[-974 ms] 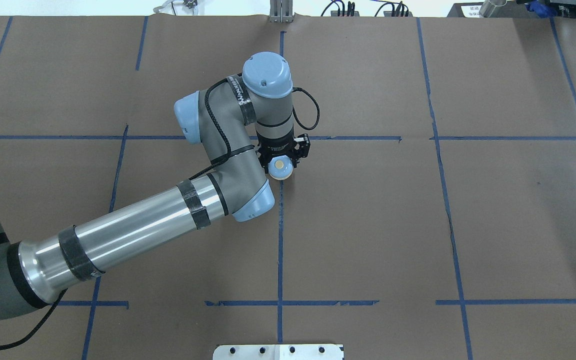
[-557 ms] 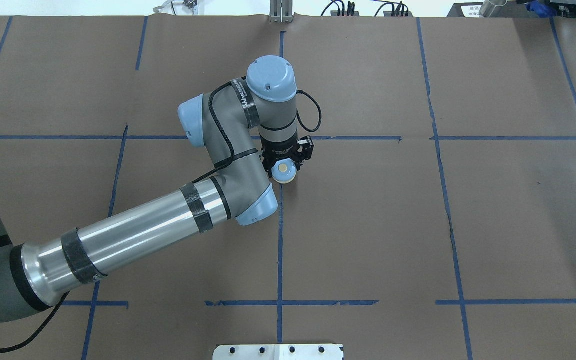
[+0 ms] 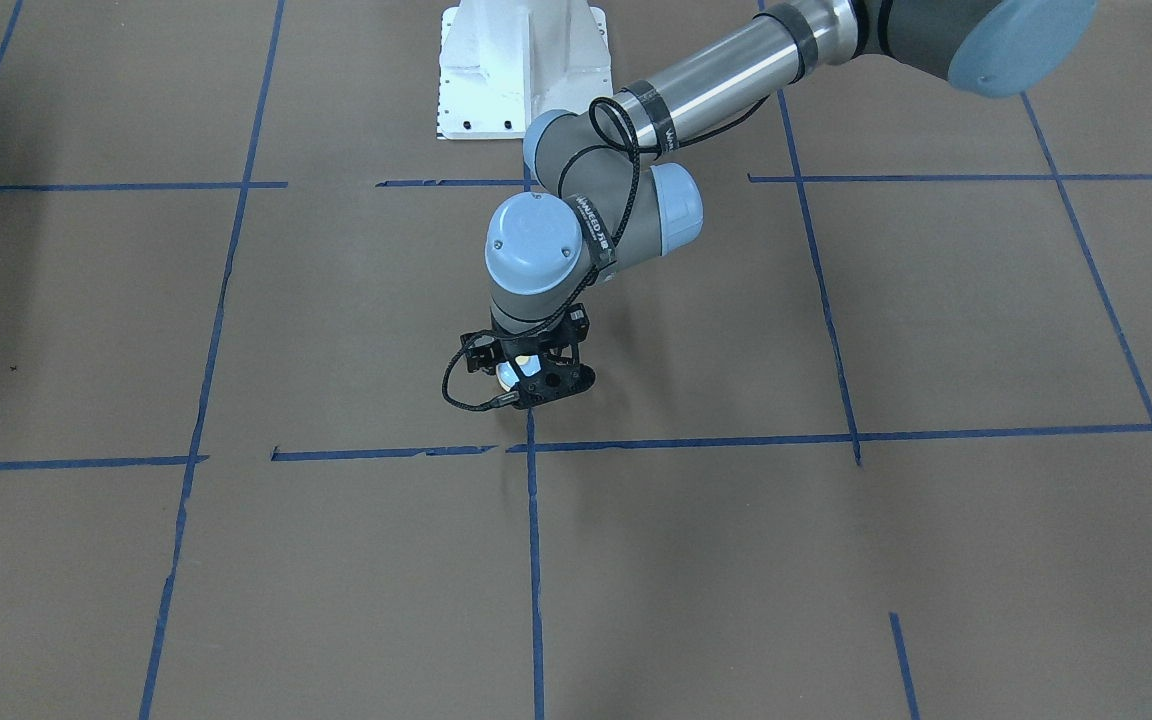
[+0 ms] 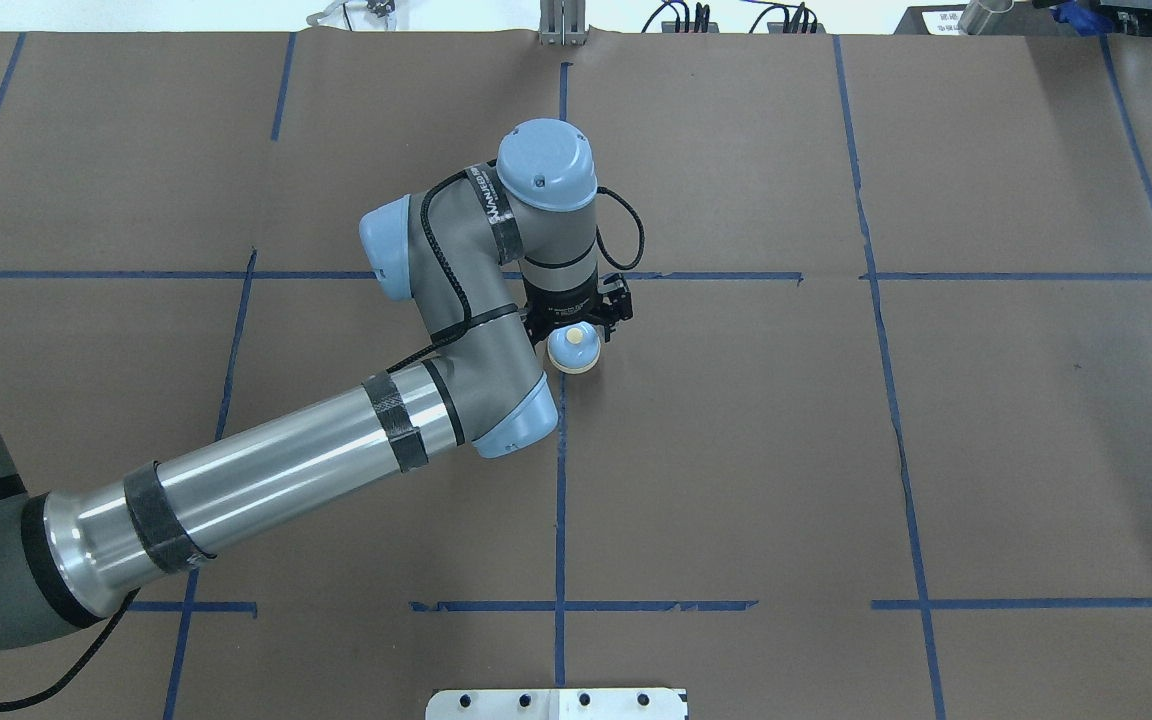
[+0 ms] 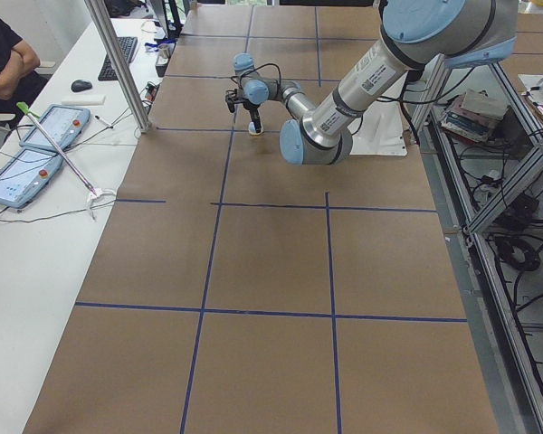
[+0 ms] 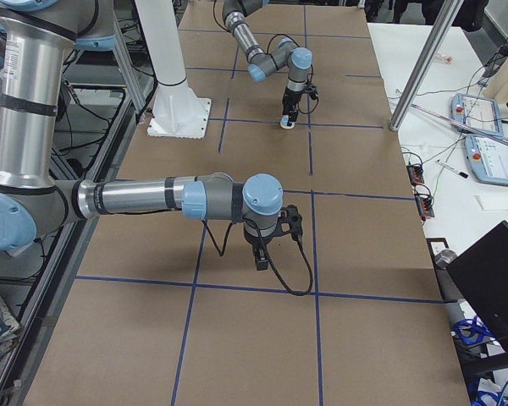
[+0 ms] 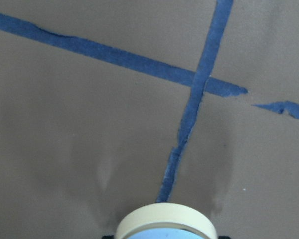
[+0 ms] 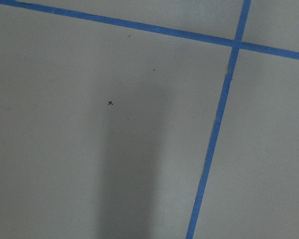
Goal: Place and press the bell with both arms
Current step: 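Lower the bell onto the grid crossing and open the left gripper, then withdraw the left gripper from the bell while the right arm reaches in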
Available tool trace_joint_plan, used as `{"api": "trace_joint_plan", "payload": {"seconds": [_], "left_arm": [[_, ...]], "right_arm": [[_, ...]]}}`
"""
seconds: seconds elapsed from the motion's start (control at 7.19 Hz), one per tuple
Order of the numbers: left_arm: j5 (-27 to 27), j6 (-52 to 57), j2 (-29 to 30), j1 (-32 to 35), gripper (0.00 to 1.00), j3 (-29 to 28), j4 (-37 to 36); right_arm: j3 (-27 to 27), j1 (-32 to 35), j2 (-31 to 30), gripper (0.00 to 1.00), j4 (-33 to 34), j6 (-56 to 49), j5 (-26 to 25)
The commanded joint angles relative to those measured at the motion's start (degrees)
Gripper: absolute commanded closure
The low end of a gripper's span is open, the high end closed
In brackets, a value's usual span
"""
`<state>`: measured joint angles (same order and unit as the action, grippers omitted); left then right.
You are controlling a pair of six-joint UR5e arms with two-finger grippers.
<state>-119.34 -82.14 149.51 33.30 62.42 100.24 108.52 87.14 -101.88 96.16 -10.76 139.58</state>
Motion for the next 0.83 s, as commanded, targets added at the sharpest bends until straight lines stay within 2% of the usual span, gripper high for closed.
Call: {"api": "trace_joint_plan", "payload": {"seconds": [0.0,0.14,0.42,0.7], "left_arm": [[-0.4,-0.4,-0.6,1.9,0.0,5.4,-0.5],[-0.4,-0.7,-3.1,3.7,0.0,12.0,-2.4],[-0.4,0.6,-16.5,7.2,0.0,30.0,-4.1],[-0.5,11.4,-28.9,12.4,0.0,41.8,-4.2]], "right_arm": [[1.0,-1.5,0.3,0.0,0.0,0.3,0.7],[1.0,-2.3,0.8,0.0,-0.1,1.0,3.7],[1.1,-3.7,3.8,0.0,-0.1,5.4,3.8],[2.1,-7.0,8.3,0.0,-0.1,14.0,3.8]]}}
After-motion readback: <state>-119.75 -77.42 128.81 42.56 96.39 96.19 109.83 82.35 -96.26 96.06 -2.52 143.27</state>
